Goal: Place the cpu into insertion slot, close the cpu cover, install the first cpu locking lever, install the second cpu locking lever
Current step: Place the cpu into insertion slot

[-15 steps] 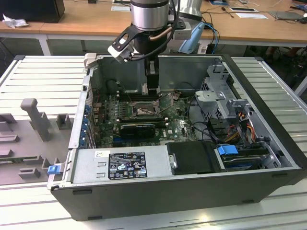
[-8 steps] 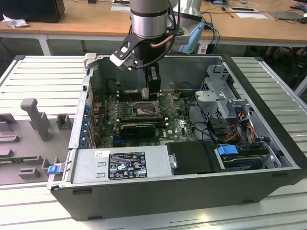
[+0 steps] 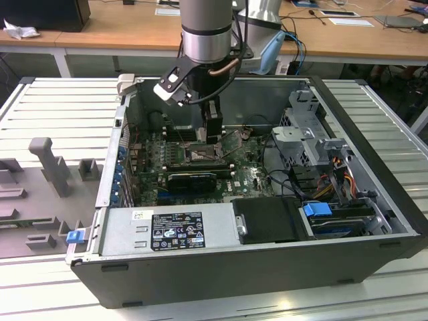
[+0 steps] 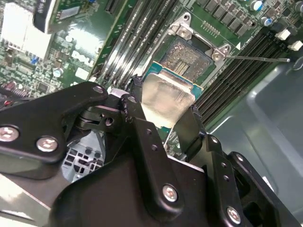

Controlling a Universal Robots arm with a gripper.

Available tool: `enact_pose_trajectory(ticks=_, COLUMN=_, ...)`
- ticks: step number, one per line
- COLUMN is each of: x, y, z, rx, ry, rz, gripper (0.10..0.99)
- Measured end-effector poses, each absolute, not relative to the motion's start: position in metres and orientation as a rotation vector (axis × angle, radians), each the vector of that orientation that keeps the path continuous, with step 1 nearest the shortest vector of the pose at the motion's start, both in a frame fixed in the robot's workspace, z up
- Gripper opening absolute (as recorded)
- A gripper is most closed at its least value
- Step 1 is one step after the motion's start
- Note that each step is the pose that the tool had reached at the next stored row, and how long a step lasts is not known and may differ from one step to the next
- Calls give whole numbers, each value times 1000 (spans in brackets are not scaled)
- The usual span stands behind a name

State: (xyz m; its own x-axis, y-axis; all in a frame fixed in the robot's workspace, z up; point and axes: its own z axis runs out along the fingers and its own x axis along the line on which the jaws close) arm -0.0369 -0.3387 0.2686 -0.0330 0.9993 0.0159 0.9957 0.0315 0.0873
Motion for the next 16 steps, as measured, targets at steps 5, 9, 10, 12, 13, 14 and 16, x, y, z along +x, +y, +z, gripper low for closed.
enact_pose_trajectory(ticks=5, x=-38, y=-337, z=259, rx=2182, ry=2185, rz=111, gripper=529)
enact_pose_trajectory(ticks=9, x=-38, y=-337, z=254, rx=2182, ry=2185, rz=111, gripper=529)
enact_pose_trajectory(ticks=10, x=-38, y=-337, z=253, rx=2182, ry=2185, rz=111, gripper=529)
enact_pose_trajectory(ticks=12, x=-38, y=-337, z=251, rx=2182, ry=2185, rz=111, gripper=529)
enact_pose_trajectory(ticks=13, x=-38, y=-337, z=249, rx=2182, ry=2185, rz=111, gripper=529)
enact_pose_trajectory(ticks=14, x=-38, y=-337, z=246, rx=2182, ry=2185, rz=111, gripper=529)
enact_pose_trajectory(ticks=16, x=-38, y=-335, z=241, rx=2183, ry=2186, rz=109, gripper=529)
